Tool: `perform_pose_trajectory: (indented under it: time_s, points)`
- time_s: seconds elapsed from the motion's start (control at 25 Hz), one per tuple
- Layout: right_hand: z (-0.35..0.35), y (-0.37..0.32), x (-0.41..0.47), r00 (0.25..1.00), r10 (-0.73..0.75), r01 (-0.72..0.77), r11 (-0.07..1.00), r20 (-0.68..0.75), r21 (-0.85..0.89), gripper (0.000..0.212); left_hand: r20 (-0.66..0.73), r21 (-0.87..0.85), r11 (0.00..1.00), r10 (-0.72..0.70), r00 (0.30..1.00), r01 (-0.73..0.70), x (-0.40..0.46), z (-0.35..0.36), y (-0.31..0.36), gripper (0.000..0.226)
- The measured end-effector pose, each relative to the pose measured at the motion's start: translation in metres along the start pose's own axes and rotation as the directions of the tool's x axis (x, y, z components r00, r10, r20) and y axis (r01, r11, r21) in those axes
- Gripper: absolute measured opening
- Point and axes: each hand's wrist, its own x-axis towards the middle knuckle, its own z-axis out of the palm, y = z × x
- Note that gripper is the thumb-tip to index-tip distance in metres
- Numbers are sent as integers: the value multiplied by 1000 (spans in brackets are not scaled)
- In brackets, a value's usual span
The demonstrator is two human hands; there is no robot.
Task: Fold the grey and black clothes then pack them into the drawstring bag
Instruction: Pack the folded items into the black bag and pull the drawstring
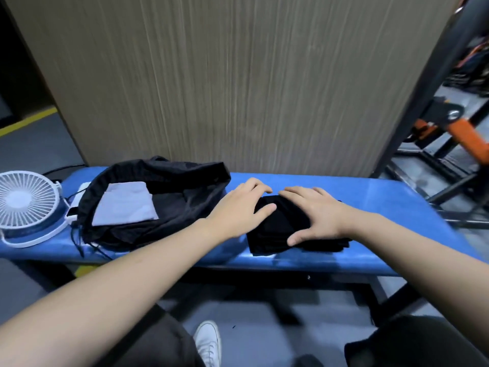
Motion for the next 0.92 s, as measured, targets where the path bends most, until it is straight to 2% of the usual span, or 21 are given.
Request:
perform_pose_trajectory:
  time_s: [0.08,0.2,0.32,0.48,0.6,0.72,0.8,0.92]
  points:
    - [9,-2,9,1000,7,-6,998,19,-61,129,63,-44,993,-104,993,106,13,5,2,60]
    - [25,-10,30,996,-1,15,987,88,-158,141,251,-24,975,-207,946,220,26,21,-11,80]
    - [46,-19,42,989,0,39,964,148,-262,149,379,74,974,-227,897,215,23,38,-26,86]
    - [67,-23,50,997,-10,43,912,81,-408,154,430,2,969,-225,874,249,18,45,-37,86]
    - [70,-25,50,998,-40,52,903,38,-426,151,440,-61,959,-222,870,275,17,40,-36,85]
    - [79,-30,40,993,-103,72,905,-51,-419,139,469,-126,940,-227,854,318,11,30,-31,74]
    - [87,-38,32,984,-150,99,908,-97,-407,130,518,-138,921,-246,820,363,3,24,-28,67]
    - [92,-48,24,966,-228,155,889,-123,-431,115,632,-142,880,-271,726,452,-1,17,-30,53]
